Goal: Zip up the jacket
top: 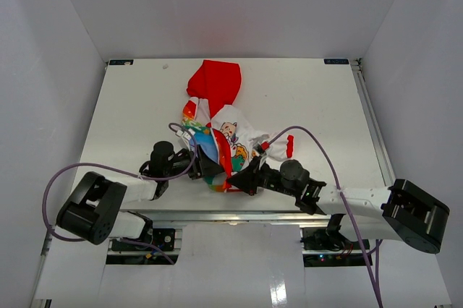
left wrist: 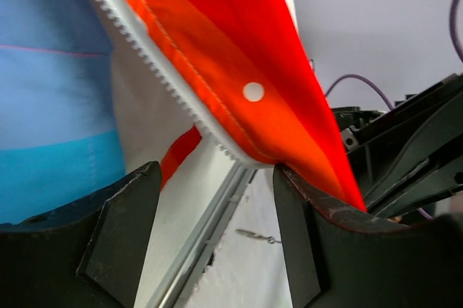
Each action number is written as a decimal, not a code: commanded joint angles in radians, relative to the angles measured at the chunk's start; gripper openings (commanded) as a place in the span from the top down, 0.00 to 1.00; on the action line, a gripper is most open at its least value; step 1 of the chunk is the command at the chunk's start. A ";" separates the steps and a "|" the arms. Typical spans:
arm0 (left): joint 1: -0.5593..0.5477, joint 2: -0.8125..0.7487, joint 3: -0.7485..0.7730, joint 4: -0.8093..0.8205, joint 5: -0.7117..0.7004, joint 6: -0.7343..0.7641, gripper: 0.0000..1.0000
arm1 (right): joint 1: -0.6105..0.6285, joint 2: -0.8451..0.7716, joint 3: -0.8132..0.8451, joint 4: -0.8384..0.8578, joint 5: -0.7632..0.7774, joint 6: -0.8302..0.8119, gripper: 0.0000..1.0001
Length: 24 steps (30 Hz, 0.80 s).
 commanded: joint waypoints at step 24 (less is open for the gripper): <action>-0.057 -0.126 -0.006 0.036 0.005 -0.059 0.63 | 0.001 0.039 0.017 -0.262 0.321 -0.010 0.64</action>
